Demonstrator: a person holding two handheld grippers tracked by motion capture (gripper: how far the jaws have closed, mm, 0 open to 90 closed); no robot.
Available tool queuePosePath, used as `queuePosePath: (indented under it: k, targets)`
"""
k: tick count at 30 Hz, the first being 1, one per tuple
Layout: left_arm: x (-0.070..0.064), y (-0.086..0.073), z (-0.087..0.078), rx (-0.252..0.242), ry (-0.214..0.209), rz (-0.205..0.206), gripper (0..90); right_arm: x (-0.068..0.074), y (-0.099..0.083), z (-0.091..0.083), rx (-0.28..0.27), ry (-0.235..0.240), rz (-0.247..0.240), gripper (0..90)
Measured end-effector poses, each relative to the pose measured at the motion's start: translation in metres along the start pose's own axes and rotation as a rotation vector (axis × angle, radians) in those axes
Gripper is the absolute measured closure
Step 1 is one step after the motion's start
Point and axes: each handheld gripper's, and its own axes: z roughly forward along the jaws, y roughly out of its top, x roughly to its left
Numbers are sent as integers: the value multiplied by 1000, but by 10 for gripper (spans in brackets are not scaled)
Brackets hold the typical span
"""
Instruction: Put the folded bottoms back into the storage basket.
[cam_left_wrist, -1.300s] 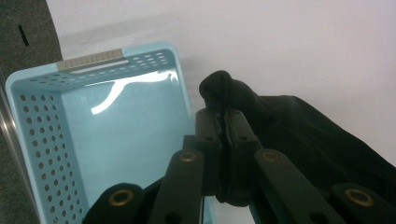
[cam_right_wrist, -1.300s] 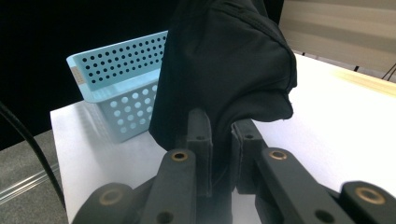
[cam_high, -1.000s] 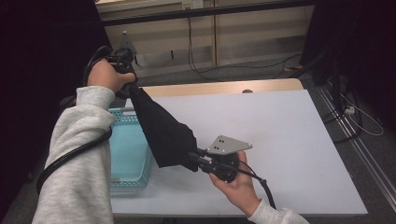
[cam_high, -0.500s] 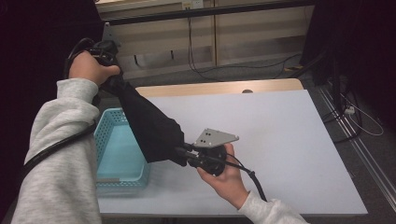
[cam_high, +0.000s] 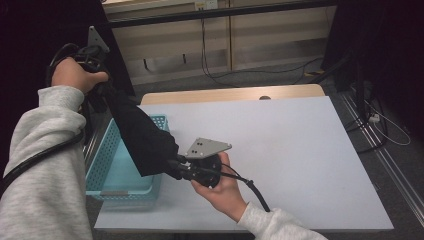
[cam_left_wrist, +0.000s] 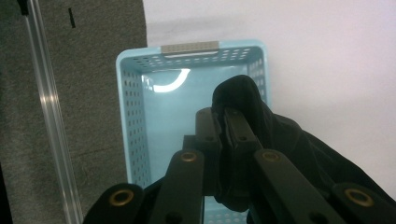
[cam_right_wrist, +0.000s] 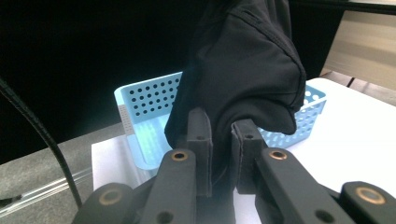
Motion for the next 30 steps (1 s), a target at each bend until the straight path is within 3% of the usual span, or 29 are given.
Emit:
queuePosePath:
  k: [11,18,20,22,23,25,27,30]
  targets:
    - [37,-7,6,-2,11,-51,874,13,7,27,3,47,-9,809]
    - [53,-3,11,-19,6,-54,873,20,7,46,4,62,-7,808]
    - [56,2,13,-46,5,-46,873,21,8,51,-4,57,-7,806]
    - [59,5,21,-137,23,-1,852,21,9,59,-19,41,-3,779]
    - [59,5,27,-141,50,-2,793,19,9,65,-16,35,21,720]
    - [60,2,39,-165,56,12,531,17,8,72,33,36,47,583]
    - [59,-3,49,-158,52,36,447,13,4,64,18,3,33,549]
    - [59,-14,62,-160,57,67,378,1,-1,48,20,-15,58,481]
